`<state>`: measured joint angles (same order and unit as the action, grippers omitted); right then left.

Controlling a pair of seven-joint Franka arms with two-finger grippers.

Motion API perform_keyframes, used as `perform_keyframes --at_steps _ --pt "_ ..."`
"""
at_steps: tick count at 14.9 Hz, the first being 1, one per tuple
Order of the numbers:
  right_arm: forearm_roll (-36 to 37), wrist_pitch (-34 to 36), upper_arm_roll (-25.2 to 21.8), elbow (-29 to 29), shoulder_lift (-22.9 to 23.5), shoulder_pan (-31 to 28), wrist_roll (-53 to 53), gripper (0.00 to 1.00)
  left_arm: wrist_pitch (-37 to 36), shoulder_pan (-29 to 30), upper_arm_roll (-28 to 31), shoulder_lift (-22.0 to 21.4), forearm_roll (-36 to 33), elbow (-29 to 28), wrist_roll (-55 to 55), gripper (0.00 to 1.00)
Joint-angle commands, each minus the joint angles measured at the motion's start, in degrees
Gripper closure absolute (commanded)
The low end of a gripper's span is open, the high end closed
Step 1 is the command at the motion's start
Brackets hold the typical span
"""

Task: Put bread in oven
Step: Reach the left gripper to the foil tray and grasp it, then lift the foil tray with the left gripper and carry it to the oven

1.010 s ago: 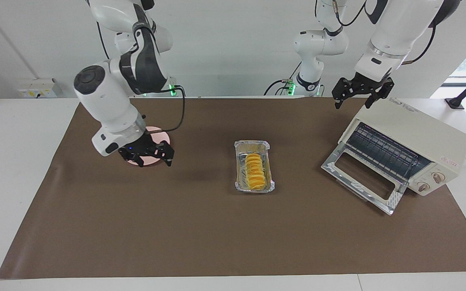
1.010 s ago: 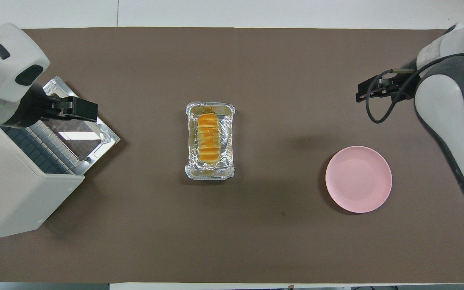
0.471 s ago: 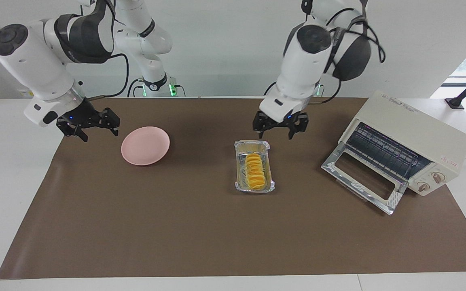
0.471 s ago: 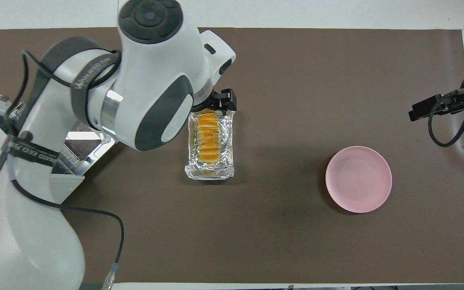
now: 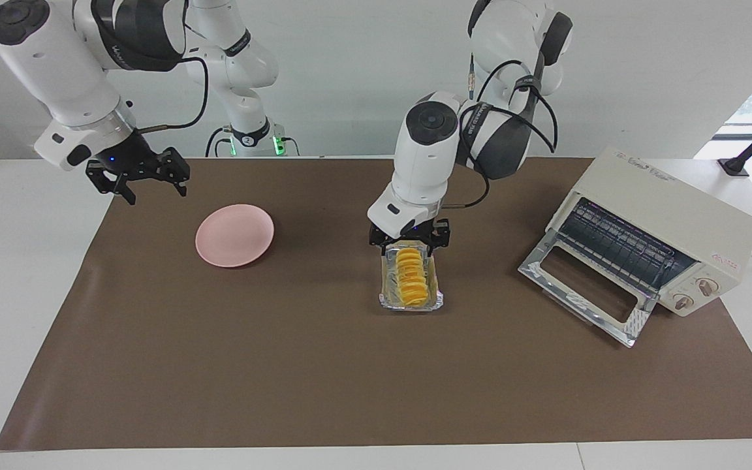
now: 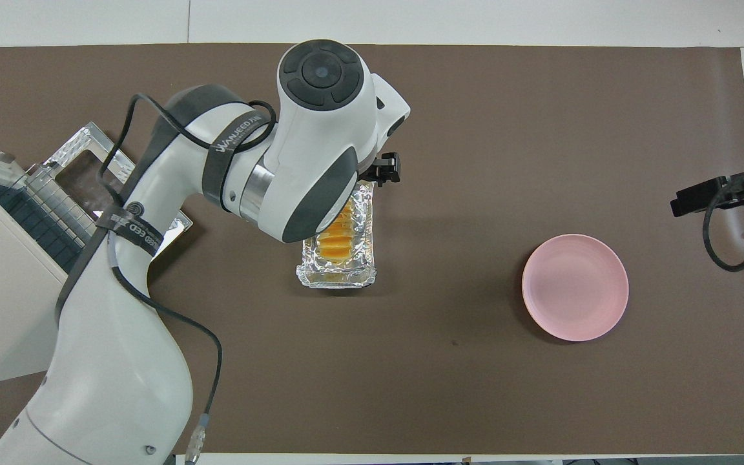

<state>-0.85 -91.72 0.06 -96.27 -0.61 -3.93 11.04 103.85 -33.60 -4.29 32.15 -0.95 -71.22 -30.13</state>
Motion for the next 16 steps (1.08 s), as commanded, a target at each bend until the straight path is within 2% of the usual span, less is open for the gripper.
perform_keyframes --at_steps 1,4,5,7,11,14,16 --pt "3.74 1.71 0.65 -3.31 -3.16 -0.29 -2.34 0.00 6.09 -2.25 0.77 -0.25 -1.34 -6.98 -1.69 0.00" --pt "5.07 2.42 0.65 -3.40 -3.78 -0.29 -2.16 0.00 8.82 -2.87 0.77 -1.03 -1.34 -11.99 -3.44 0.02" --pt "5.07 3.03 0.65 -3.40 -3.78 -0.29 -1.99 0.00 9.00 -3.57 0.77 -1.21 -1.34 -12.88 -5.36 0.09" --pt "4.98 3.21 0.82 -2.79 -3.87 -0.29 -2.25 0.00 9.78 -4.63 0.77 -1.57 -1.34 -14.72 -6.43 0.14" --pt "4.19 5.49 1.17 -2.17 -5.62 -0.29 -2.34 0.00 13.39 -5.24 0.77 -3.15 -1.34 -19.74 -7.58 0.39" --pt "4.02 4.45 1.09 -2.78 -5.72 -0.38 -2.25 0.00 13.83 -5.33 0.77 -3.59 -1.34 -20.62 -7.75 0.51" --pt "3.32 3.04 0.91 -2.61 -5.10 -0.47 -2.25 0.00 14.97 -5.33 0.77 -3.85 -1.34 -21.85 -7.75 0.54"
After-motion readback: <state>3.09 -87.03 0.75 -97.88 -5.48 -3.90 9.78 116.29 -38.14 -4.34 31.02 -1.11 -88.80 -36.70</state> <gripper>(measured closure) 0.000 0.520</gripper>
